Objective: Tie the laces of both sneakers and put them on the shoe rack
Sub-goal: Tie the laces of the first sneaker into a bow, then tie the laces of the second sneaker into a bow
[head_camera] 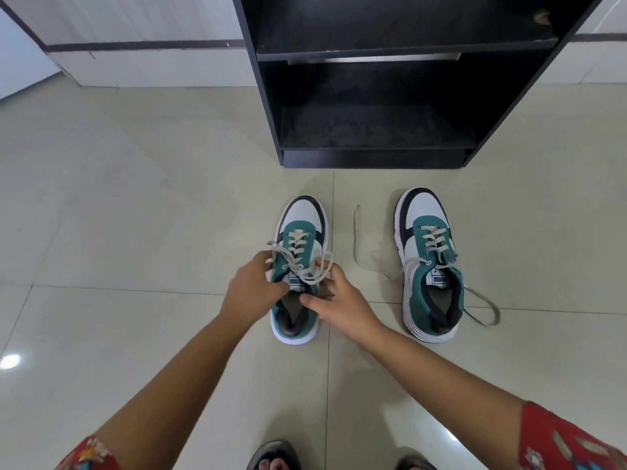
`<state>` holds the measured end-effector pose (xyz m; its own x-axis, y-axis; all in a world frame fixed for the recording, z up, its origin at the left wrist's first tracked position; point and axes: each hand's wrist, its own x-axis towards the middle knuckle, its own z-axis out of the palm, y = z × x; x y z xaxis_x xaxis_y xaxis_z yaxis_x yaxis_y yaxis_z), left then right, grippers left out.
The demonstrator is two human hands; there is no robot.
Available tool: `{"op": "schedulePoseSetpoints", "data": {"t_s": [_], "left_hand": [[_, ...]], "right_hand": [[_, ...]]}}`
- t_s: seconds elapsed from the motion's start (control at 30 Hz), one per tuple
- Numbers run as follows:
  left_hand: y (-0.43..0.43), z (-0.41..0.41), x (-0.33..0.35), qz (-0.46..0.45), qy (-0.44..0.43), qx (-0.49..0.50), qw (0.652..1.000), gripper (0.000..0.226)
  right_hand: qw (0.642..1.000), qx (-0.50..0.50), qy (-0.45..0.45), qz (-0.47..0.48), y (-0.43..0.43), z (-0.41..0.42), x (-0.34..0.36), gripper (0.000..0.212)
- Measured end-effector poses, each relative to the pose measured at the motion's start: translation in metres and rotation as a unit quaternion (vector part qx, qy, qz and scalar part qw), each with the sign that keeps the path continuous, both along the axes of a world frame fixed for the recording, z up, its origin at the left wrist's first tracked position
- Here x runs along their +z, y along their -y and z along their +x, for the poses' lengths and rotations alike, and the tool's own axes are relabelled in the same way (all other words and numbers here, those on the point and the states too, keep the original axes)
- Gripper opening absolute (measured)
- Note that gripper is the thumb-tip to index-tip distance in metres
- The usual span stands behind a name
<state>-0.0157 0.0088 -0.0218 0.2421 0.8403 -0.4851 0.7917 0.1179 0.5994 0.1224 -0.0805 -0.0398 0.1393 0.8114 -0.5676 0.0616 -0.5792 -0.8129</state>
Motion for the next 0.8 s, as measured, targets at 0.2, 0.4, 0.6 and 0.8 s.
{"op": "schedulePoseSetpoints", "data": {"t_s": [0.2, 0.4, 0.6, 0.8], "left_hand": [[-0.013, -0.014, 0.001, 0.006, -0.032, 0.008, 0.999, 0.062], [0.001, -0.007, 0.016, 0.234, -0.102, -0.047, 0.966, 0.064], [0.027, 0.047, 0.017, 0.188, 0.092, -0.122, 0.97, 0.033], [0.043, 0.081, 0.006, 0.052, 0.116, -0.193, 0.973, 0.032]], "right_hand": [[0.998, 0.056, -0.018, -0.005, -0.008, -0.001, 0.005, 0.054], [0.989, -0.056, 0.109, 0.085, 0.032, 0.051, 0.03, 0.018], [0.908, -0.171, 0.377, 0.067, 0.068, 0.115, 0.031, 0.049], [0.944, -0.15, 0.295, 0.005, 0.074, 0.138, 0.001, 0.061]]}}
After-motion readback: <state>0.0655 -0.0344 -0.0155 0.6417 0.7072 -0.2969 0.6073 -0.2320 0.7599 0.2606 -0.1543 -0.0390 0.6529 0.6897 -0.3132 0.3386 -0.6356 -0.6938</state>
